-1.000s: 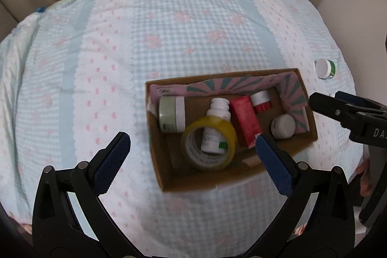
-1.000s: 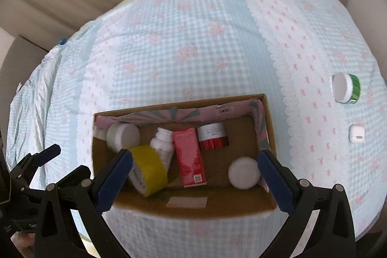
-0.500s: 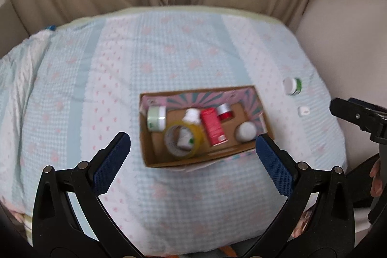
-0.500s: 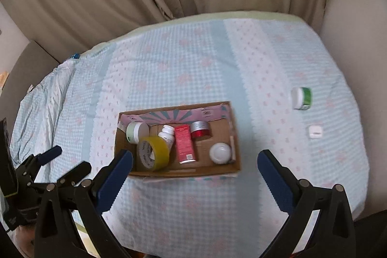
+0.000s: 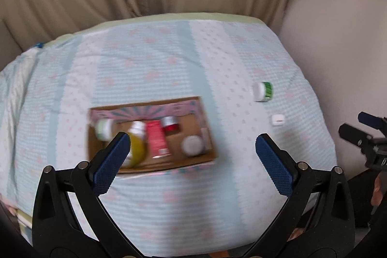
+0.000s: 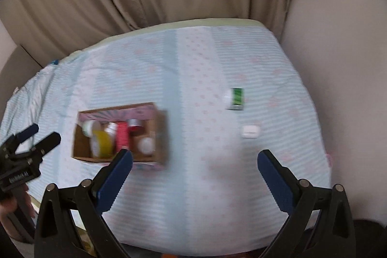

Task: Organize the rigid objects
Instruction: 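Move both tools toward the green-labelled jar and white earbud case, then grasp the green-labelled white jar with the left tool while the right tool grasps the earbud case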

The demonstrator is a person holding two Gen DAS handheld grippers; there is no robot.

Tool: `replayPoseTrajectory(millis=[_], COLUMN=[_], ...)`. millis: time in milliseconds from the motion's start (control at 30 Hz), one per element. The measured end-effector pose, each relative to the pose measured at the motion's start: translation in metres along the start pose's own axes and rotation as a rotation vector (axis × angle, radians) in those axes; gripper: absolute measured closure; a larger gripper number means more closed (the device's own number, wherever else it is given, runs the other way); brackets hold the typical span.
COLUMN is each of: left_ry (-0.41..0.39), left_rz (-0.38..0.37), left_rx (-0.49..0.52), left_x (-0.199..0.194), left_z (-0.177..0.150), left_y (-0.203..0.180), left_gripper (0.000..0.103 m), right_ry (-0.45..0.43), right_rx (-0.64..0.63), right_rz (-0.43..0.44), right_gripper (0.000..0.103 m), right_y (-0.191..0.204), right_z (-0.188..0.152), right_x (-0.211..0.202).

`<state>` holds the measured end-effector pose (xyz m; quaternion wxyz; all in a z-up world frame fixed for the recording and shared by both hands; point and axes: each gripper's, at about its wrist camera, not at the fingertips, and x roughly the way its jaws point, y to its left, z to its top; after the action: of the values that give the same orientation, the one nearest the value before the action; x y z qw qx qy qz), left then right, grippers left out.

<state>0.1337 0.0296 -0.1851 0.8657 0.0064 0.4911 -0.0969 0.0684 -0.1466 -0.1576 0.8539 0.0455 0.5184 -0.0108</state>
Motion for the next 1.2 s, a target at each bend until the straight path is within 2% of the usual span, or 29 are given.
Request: replayPoseTrajectory(millis=[133, 333, 500, 767, 1033, 1200], left_ry=[0.046, 0.108, 0.171, 0.287, 0.426, 0.472], left_rz=[-0.017, -0.033, -0.037, -0.095, -0.110, -0.108], left_rx=[-0.001, 0.049, 0.148, 0.240, 0.331, 0.342], left_x=[0.026, 0.071, 0.123, 0.214, 0.328, 0.381], left_z=[0.014, 0.044, 0.076, 0.103, 0.107, 0.102], left_y=[-0.047, -0.102, -0.146, -0.199, -0.234, -0.244], left_gripper=[0.000, 0.000, 0.000, 0.000, 0.001, 0.012], right_ry=[0.002, 0.037, 0.094, 0.137, 0.165, 0.145], right_rx=[-0.018, 0.055, 0.115, 0.173, 0.191, 0.193], right_rz=[-0.014, -0.002, -0.008, -0.053, -0.083, -0.124], right_gripper=[0.000, 0.000, 0.000, 0.000, 0.004, 0.009], right_y=[-0.042, -0.099, -0.128, -0.142, -0.142, -0.140], right_z=[0.001, 0.000, -0.009, -0.012, -0.019, -0.021], right_x=[0.009, 0.035, 0.067, 0.115, 0.198, 0.250])
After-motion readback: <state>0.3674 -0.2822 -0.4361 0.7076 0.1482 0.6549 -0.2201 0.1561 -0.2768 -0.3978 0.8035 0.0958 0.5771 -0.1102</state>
